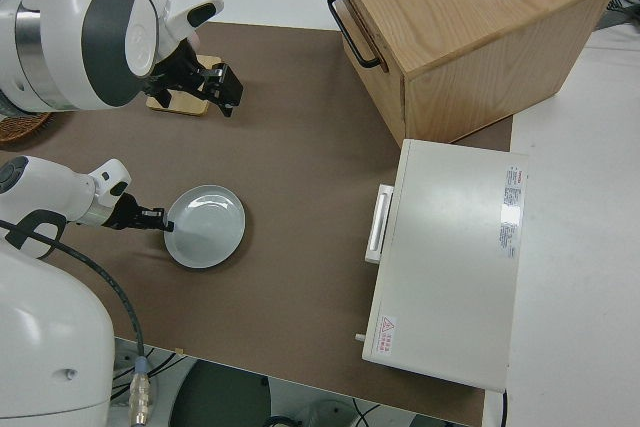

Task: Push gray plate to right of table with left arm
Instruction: 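Continue pushing the gray plate farther with the left gripper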

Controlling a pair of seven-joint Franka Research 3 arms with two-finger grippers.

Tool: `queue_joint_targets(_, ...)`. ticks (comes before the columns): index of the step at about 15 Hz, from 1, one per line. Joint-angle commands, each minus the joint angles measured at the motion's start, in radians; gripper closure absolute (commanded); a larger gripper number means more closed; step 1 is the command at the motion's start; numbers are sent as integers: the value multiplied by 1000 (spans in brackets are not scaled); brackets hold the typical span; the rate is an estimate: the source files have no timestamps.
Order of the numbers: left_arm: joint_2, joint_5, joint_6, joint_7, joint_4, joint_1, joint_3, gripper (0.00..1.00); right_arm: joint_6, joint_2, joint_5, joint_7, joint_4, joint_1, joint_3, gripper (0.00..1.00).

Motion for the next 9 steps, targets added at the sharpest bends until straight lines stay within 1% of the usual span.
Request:
queue_joint_targets(1,45,-16,21,-38,43,-34,12,1000,-5,6,16,2,14,-6,4,5)
queue_joint_targets(4,45,-16,19,-39,50,-37,6,1000,-5,6,16,2,14,-6,4,5)
queue_joint_targets(5,44,-16,18,-39,50,-37,6,816,-5,6,16,2,14,-6,4,5)
queue_joint_targets(6,44,-16,16,-44,50,-36,4,663,-5,6,16,2,14,-6,3,5)
queue_joint_targets(7,42,-16,15,-54,50,-36,1,571,-5,6,16,2,14,-6,4,5)
queue_joint_targets(8,42,-15,15,-64,49,-31,-6,439,-5,6,16,2,14,-6,4,5)
queue_joint_targets(9,39,-16,16,-64,49,-27,-13,280,-5,6,16,2,14,-6,4,5)
